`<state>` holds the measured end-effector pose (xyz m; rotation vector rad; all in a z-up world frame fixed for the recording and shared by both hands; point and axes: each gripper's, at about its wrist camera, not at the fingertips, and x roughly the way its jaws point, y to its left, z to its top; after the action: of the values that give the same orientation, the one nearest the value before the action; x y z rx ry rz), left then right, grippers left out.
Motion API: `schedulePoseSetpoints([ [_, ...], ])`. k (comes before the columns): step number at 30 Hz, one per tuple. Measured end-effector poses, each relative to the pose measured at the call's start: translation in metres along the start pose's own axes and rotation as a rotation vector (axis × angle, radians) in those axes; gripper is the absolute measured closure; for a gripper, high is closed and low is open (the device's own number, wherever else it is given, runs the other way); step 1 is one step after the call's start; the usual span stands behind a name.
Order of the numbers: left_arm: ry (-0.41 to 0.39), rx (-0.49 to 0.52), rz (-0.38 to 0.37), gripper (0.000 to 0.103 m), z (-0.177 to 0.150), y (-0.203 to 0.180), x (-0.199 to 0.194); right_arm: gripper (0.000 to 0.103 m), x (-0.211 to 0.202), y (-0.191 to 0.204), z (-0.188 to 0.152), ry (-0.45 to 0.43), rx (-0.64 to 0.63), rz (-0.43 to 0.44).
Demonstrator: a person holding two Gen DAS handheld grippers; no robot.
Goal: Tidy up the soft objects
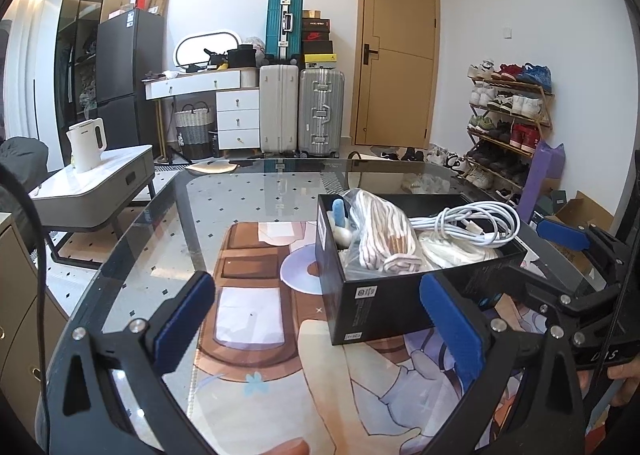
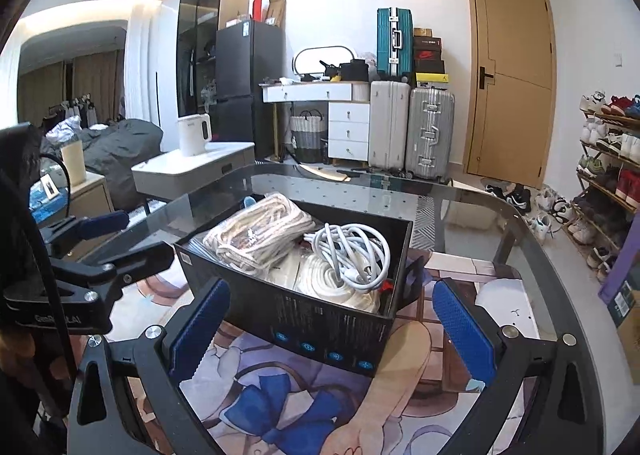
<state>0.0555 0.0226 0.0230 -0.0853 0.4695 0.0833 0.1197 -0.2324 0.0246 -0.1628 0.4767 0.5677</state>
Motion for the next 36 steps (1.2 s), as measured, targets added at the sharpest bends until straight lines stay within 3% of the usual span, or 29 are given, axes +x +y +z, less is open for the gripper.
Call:
schedulePoseSetpoints([
  [11,-0.045,0.034,0.026,0.000,-0.002,-0.008,-0.008,0.000,-0.006,-0.006,-0.002,-0.041,0.025,0.011],
  [36,-0.056,0.006,0.024,0.000,-0.001,-0.003,-0.011,0.000,-0.016,-0.008,-0.003,-0.075,0.036,0.010],
])
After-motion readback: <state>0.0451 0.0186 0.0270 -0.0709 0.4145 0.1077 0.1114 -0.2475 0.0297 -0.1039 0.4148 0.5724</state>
